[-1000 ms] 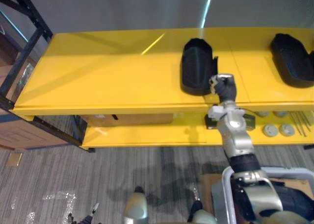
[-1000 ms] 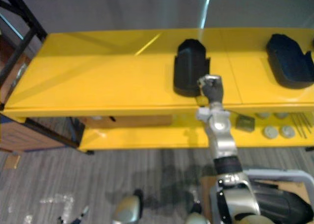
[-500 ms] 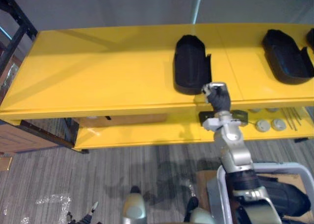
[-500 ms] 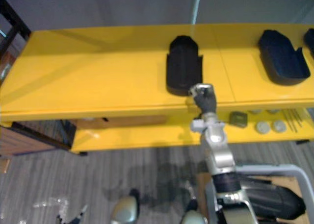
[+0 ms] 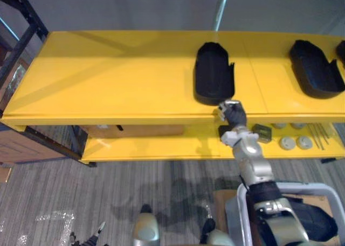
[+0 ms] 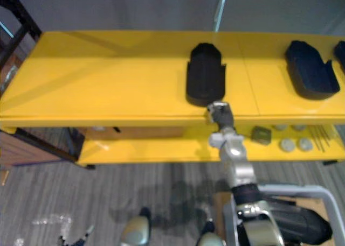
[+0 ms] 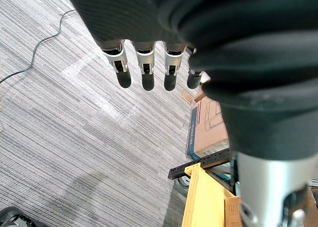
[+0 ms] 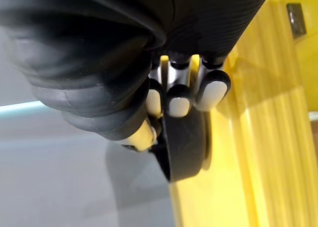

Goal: Walk over and take plastic housings, then place them on the shelf

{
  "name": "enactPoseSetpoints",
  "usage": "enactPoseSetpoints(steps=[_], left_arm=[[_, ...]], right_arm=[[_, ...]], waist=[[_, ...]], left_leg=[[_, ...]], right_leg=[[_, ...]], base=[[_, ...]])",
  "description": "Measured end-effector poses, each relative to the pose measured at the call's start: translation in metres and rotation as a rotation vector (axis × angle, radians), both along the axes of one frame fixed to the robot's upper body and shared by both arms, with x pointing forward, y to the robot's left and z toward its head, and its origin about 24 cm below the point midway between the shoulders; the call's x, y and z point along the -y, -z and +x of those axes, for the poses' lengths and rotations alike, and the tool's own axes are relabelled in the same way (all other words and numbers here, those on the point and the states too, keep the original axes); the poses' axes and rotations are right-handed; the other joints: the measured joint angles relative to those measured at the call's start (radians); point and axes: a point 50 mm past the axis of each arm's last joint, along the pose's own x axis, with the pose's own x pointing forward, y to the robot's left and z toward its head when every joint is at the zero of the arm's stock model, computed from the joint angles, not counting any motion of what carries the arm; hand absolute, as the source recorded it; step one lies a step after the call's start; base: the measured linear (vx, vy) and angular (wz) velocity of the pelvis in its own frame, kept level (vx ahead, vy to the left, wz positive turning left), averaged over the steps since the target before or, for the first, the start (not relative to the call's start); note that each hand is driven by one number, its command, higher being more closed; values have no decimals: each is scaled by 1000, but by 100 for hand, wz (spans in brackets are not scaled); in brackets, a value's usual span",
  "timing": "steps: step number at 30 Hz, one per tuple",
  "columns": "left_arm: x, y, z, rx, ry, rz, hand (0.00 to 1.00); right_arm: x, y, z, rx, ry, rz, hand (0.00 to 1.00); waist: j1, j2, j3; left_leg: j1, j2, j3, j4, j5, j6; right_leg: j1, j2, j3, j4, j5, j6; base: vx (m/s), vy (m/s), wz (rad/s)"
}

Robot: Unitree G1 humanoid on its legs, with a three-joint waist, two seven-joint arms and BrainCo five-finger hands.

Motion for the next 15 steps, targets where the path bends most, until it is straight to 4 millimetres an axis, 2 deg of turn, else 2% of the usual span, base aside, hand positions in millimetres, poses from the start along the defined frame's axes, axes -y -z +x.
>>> enactPoseSetpoints(steps=[8, 15], left_arm=[[3, 1, 2, -2, 18, -6, 0], [6, 1, 3, -2, 31, -12, 0]], right_arm=[[5, -1, 10, -21, 24, -7, 100], [26, -15, 19, 11, 126, 2, 100]], waist=[[6, 4, 2], [10, 27, 4]], left_leg=[[0, -4, -11, -10, 12, -1], [1, -13, -18, -7, 20, 2]], right_leg=[[1, -1, -9, 0, 0, 0], [1, -11, -22, 5, 1, 1]], base=[[-10, -1, 3], [2, 6, 4]])
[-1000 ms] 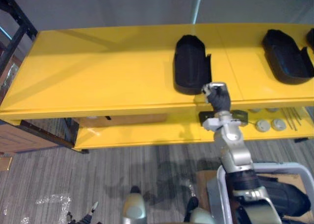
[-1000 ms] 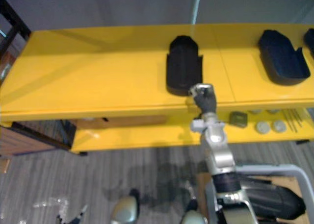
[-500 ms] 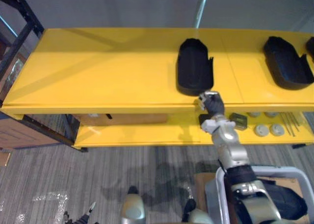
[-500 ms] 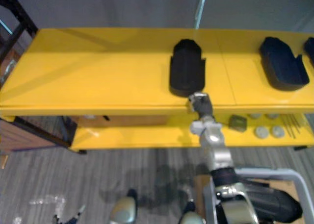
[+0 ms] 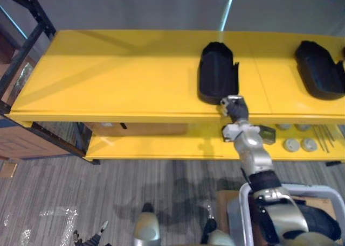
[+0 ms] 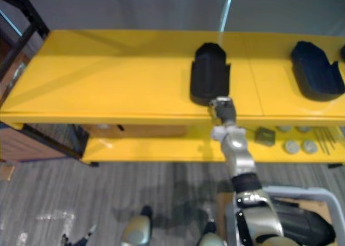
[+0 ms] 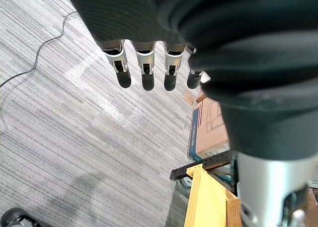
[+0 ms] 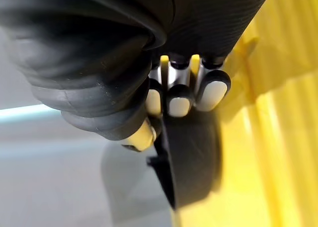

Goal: Walk over and take plastic housings, then place them on the shelf

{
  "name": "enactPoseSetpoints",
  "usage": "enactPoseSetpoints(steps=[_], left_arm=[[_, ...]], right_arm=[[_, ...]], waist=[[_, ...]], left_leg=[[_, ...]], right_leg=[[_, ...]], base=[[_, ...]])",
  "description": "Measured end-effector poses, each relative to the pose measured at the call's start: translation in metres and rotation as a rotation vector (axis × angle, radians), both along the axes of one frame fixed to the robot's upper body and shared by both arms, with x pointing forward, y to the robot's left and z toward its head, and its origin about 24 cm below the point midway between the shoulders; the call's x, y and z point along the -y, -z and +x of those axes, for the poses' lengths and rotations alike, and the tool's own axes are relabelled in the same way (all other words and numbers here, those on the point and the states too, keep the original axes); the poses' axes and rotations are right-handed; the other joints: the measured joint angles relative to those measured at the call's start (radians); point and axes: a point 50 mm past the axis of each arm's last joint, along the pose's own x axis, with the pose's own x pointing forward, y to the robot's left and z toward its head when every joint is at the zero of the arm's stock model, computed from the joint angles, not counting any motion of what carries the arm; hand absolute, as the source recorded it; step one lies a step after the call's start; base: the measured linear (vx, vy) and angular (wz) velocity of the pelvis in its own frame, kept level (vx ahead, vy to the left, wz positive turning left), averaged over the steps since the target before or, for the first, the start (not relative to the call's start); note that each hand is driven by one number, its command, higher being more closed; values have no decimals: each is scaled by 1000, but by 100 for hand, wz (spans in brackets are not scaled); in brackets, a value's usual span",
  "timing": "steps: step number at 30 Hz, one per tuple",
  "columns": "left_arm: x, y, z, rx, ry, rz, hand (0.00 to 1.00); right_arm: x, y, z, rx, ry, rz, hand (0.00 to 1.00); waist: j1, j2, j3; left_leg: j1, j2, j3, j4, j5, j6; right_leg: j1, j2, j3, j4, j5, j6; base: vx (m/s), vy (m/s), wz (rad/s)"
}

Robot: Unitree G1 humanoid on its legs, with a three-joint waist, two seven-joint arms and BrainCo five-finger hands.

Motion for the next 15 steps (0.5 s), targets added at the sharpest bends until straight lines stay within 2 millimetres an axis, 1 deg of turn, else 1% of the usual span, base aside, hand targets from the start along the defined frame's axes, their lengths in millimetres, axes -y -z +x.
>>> enactPoseSetpoints(steps=[2, 9, 12, 15], left_arm=[[0, 0, 0, 0, 2, -1, 0], [1, 1, 0, -6, 4, -4, 0], [1, 1, 1, -2, 6, -4, 0], [1, 1, 2, 0, 7, -4, 0]], right_arm=[[5, -8, 2, 30, 33, -6, 100], [24, -20, 10, 40, 113, 8, 100], [34, -28, 12, 50, 139, 0, 100], [39, -29, 15, 39, 153, -9, 100]], waist=[[0, 12, 5], [5, 23, 7], [8, 37, 15], [8, 42, 16]], left_leg=[[0, -1, 0, 0, 1, 1], [1, -2, -1, -1, 4, 2], [2, -2, -2, -2, 8, 3], [10, -2, -4, -24, 25, 2]], right_leg=[[0, -1, -1, 3, 0, 0], [-1, -3, -2, 9, 0, 0], [-2, -4, -2, 11, 0, 1], [-3, -6, -6, 11, 0, 1]], base=[[-33, 8, 0], [-5, 1, 0], [0, 0, 0], [2, -12, 3]])
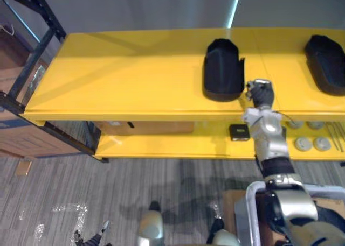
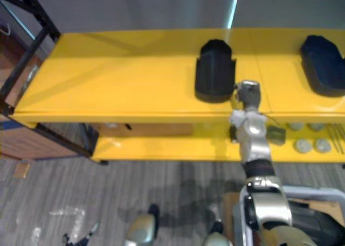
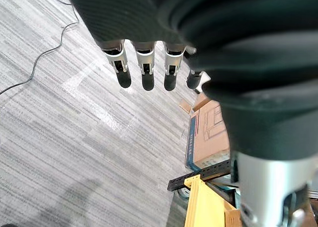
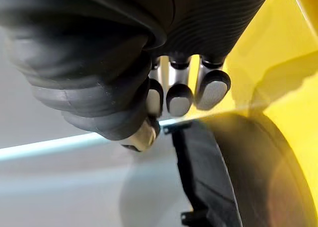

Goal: Walk over and take plastic housings, then place them on the shelf

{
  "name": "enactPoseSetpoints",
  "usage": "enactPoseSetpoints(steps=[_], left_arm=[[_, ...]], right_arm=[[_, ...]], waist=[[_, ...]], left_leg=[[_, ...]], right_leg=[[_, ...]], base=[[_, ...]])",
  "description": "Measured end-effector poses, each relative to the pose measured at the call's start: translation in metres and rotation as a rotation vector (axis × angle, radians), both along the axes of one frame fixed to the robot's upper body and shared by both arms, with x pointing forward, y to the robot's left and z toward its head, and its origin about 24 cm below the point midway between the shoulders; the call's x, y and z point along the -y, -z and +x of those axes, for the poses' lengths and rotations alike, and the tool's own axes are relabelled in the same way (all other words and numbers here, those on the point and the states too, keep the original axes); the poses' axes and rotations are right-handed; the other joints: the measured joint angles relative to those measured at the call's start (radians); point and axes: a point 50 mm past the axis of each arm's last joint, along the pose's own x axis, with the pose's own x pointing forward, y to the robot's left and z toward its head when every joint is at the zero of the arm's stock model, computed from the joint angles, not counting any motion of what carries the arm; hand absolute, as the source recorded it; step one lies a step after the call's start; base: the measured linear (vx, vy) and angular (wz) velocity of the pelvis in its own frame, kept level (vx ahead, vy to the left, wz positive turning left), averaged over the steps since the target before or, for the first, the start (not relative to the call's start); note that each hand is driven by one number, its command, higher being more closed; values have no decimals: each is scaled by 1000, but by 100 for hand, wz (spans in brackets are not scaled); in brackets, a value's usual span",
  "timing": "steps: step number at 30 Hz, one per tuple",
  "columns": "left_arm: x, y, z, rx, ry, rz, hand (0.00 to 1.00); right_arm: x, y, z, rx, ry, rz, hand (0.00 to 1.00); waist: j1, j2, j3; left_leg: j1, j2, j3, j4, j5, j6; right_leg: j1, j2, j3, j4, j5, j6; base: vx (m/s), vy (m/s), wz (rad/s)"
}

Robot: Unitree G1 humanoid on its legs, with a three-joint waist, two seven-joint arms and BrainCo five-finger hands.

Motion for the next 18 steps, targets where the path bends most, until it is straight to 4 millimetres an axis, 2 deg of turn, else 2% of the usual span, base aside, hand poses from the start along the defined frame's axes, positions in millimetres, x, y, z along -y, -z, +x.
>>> enactPoseSetpoints(steps=[2, 7, 11, 13, 15, 18], left_arm=[[2, 0, 1, 0, 11, -4, 0], [6, 1, 4, 5, 38, -11, 0], [7, 1, 5, 5, 39, -14, 0], [7, 1, 5, 5, 39, -15, 0], [7, 1, 5, 7, 38, -14, 0], [7, 1, 6, 10, 38, -13, 0]], right_arm=[[2, -1, 1, -2, 6, -2, 100], [7, -18, 2, 81, 22, -19, 100], [1, -37, -7, 186, -5, -34, 100], [-10, -46, -15, 252, -41, -36, 100], [-20, -45, -20, 270, -75, -39, 100], [-37, -27, -27, 229, -130, -19, 100]], waist=[[2, 3, 1], [1, 17, 8], [-1, 17, 8], [-3, 17, 8], [-3, 15, 9], [-18, 8, 13]], left_leg=[[9, 0, 1, -13, 7, -1], [13, 1, 2, -38, 23, -2], [14, 4, 7, -64, 37, -4], [20, 6, 15, -68, 37, -5], [27, 9, 29, -71, 37, -5], [25, 12, 35, -74, 36, -5]], right_leg=[[1, 0, 0, 1, 0, 0], [-7, -1, 0, 4, 0, 0], [-23, 0, 3, 8, 0, 0], [-24, 1, 13, 7, 0, 0], [-28, 2, 28, 7, 0, 0], [-36, 2, 33, 7, 0, -1]], base=[[0, 0, 0], [-7, -1, 0], [0, 0, 0], [17, -3, -11], [11, 2, -17], [-2, -1, -6]])
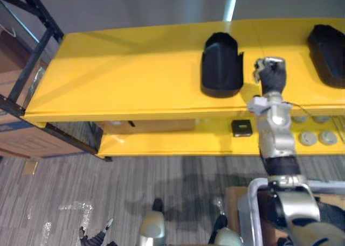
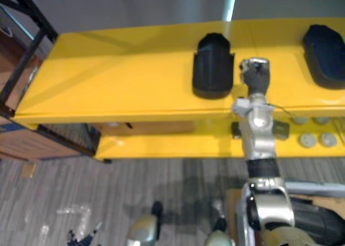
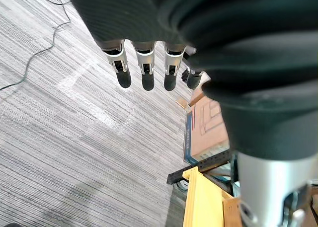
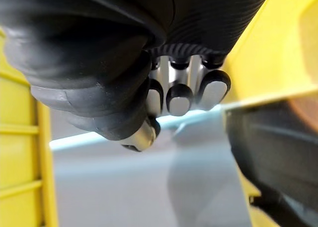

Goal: Walk over and take plastic housings, then place them on the shelf

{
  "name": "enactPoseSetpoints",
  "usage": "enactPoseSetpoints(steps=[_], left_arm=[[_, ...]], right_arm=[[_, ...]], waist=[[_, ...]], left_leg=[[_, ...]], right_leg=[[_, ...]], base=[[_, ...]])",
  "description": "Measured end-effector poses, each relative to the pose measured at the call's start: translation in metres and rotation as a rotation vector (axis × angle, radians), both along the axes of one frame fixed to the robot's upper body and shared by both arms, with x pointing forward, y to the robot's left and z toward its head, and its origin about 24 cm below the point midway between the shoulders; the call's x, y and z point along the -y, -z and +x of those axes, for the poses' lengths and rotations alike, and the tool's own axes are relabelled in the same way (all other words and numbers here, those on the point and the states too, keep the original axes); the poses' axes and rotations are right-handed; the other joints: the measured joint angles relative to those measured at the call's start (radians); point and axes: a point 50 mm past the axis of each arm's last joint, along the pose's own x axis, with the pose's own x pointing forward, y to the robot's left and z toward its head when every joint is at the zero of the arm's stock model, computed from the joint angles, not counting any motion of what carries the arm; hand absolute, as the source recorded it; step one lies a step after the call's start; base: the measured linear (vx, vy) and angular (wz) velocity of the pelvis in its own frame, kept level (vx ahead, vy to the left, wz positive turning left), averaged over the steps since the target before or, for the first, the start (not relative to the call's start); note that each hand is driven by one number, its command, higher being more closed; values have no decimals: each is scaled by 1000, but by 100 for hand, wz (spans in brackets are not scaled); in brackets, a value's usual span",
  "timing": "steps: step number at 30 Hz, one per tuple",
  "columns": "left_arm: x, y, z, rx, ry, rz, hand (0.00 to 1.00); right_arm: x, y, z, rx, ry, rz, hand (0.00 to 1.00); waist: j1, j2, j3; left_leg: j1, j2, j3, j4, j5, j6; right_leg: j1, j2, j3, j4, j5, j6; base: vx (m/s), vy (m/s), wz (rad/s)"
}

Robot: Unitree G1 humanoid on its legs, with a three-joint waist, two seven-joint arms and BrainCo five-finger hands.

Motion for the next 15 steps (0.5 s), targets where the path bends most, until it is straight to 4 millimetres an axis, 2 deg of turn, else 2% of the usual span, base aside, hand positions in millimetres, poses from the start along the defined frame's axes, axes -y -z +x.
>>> enactPoseSetpoints(steps=[5, 9, 13, 15], left_arm=[[0, 0, 0, 1, 1, 0, 0], [0, 0, 0, 1, 1, 0, 0], [0, 0, 1, 1, 1, -1, 0], [0, 0, 1, 0, 2, -1, 0]], right_arm=[[-24, 26, -3, -101, -103, -17, 100], [-39, 29, -3, -117, -169, -43, 100], [-44, 32, -3, -129, -186, -43, 100], [-43, 43, 0, -173, -189, -46, 100]], waist=[[-7, -11, 4], [-6, -16, 5], [-5, -29, 10], [-3, -36, 7]], left_leg=[[0, 7, 9, -1, -1, -2], [-1, 11, 22, -1, -2, -2], [-3, 10, 20, 0, -1, -2], [-10, 8, 12, 5, -1, -2]], right_leg=[[-7, 6, 12, -3, 2, -3], [-16, 9, 21, -4, 7, -5], [-15, 9, 20, -4, 7, -5], [-15, 7, 16, -4, 8, -4]], base=[[-3, -8, -6], [-4, -6, -9], [-3, 0, 1], [-10, 0, 9]])
